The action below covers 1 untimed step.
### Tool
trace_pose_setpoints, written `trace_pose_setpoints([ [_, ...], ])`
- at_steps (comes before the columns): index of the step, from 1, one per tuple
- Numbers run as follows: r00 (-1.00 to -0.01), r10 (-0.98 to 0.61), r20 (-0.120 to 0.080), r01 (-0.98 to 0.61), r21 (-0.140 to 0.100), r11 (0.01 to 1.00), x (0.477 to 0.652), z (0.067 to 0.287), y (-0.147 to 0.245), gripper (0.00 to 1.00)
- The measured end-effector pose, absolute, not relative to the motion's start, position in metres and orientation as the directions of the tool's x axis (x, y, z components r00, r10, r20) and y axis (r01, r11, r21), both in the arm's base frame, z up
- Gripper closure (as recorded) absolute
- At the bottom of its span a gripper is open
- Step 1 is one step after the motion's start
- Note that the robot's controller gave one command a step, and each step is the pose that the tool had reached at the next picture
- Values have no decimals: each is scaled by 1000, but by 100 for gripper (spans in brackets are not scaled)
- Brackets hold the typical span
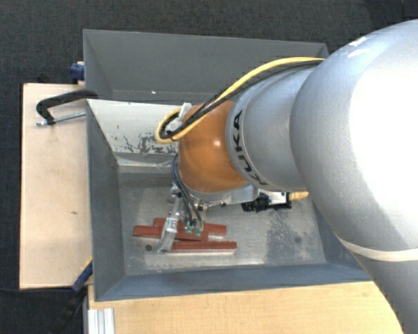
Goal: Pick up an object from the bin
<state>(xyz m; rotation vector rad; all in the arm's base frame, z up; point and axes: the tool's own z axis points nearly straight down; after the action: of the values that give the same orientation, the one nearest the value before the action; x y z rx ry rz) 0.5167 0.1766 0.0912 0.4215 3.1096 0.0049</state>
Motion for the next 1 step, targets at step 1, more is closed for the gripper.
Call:
trace_pose_setpoints([
  [1,-923,385,1,385,2,923,510,71,179,100],
])
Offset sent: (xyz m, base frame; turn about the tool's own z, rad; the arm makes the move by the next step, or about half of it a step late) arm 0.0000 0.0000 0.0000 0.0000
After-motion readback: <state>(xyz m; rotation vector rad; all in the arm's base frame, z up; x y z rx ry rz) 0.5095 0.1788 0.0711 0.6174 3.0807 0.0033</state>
